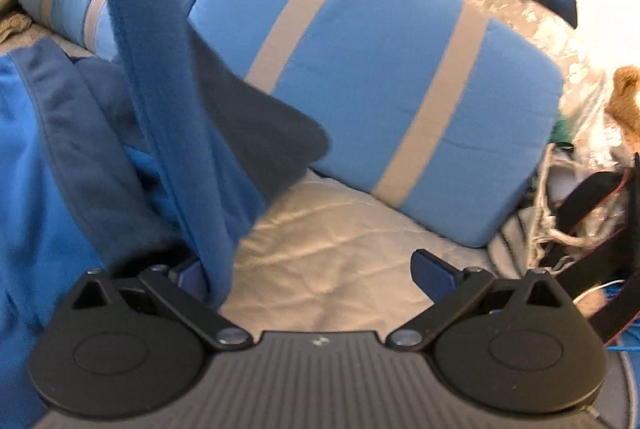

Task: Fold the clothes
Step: 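Hold the navy cuff raised with the left gripper while the right gripper withdraws, then lower the navy cuff with the left gripper onto the hoodie body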

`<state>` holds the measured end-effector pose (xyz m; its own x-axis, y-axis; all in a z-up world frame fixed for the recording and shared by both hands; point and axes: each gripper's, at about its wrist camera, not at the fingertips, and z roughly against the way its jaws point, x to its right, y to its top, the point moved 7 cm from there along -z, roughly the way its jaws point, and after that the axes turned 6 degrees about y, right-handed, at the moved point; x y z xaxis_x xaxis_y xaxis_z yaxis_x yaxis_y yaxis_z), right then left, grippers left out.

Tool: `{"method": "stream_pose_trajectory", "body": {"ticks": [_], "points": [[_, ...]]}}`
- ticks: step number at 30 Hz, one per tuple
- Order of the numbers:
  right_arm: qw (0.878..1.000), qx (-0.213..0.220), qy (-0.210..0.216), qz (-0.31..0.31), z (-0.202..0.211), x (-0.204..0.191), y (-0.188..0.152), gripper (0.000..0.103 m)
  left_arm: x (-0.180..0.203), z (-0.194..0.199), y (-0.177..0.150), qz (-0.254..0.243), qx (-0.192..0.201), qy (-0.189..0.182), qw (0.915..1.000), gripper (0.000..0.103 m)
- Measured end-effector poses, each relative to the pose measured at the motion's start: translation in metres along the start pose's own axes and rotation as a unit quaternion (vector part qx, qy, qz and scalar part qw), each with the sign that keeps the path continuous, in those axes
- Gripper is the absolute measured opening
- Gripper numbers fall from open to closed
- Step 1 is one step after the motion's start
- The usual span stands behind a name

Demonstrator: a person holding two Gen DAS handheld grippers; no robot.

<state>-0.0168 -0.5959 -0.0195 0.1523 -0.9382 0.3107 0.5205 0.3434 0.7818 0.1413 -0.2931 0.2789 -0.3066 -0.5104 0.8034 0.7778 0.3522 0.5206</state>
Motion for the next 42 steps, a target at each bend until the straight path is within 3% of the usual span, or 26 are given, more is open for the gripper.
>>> {"method": "stream_pose_trajectory", "body": {"ticks": [6, 9, 14, 18, 20, 22, 33, 37, 42], "points": [[1.0, 0.005, 0.007, 0.02, 0.007, 0.006, -0.007, 0.103, -0.01, -0.001, -0.005, 0.002, -0.008, 0.002, 1.0, 0.017], [0.999, 0.008, 0.032, 0.024, 0.008, -0.004, -0.009, 0.101, -0.01, 0.003, -0.005, -0.008, -0.013, 0.004, 0.9999, 0.017], [0.995, -0.004, 0.096, 0.007, 0.005, -0.019, -0.012, 0.066, -0.017, 0.013, -0.001, -0.035, -0.024, 0.019, 0.9989, 0.017], [0.994, -0.015, 0.11, -0.025, 0.002, -0.019, -0.012, 0.039, -0.033, 0.021, -0.003, -0.058, -0.034, 0.038, 0.997, 0.017], [0.993, -0.019, 0.111, -0.036, 0.001, -0.019, -0.01, 0.016, -0.043, 0.025, -0.004, -0.065, -0.038, 0.05, 0.9959, 0.017], [0.993, -0.026, 0.112, -0.037, 0.001, -0.022, -0.01, 0.01, -0.056, 0.03, -0.005, -0.067, -0.043, 0.06, 0.995, 0.017], [0.993, -0.04, 0.099, -0.059, 0.001, -0.023, -0.012, 0.01, -0.162, 0.056, -0.026, -0.094, -0.082, 0.122, 0.9846, 0.017], [0.992, -0.043, 0.095, -0.072, 0.0, -0.021, -0.013, 0.024, -0.206, 0.059, -0.047, -0.122, -0.103, 0.159, 0.9743, 0.017], [0.992, -0.048, 0.085, -0.077, 0.0, -0.02, -0.016, 0.027, -0.255, 0.056, -0.076, -0.118, -0.147, 0.185, 0.9644, 0.017]]}}
